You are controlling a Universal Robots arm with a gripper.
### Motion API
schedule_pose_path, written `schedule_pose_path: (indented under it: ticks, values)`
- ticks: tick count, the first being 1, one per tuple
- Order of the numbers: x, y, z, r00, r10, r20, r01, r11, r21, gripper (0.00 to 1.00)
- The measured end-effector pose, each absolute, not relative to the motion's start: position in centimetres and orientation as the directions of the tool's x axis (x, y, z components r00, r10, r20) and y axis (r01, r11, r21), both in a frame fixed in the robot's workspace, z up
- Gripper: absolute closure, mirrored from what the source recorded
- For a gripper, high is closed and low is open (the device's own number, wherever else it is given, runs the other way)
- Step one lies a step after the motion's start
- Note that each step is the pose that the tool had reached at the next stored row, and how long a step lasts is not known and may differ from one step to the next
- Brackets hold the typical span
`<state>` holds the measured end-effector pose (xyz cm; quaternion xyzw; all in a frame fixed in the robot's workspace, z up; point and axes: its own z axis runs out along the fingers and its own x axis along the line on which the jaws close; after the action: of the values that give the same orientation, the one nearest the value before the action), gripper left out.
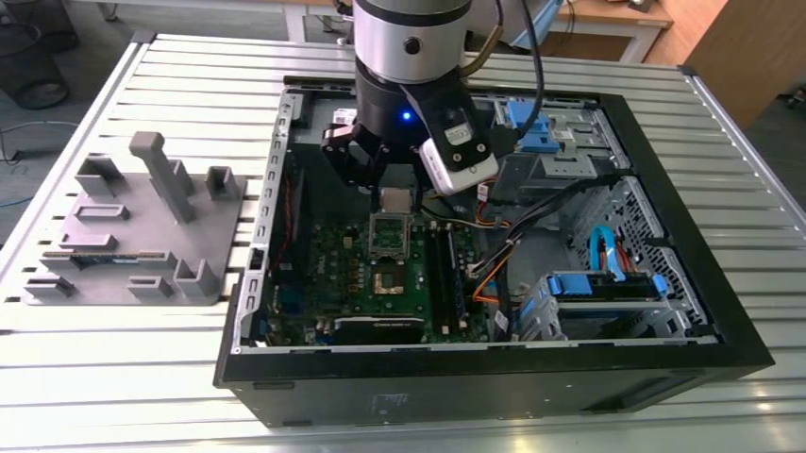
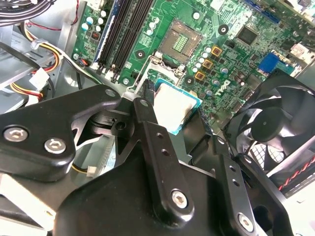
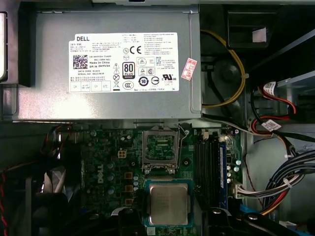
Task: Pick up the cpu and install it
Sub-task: 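Place the cpu into insertion slot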
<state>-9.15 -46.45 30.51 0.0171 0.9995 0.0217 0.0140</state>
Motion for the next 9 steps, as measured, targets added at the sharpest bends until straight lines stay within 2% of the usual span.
schedule_pose_path:
  ticks: [9]
  values:
    - [-9.15, -46.45, 30.34, -0.999, 0.035, -0.027, 0.034, 0.998, 0.044, 0.53]
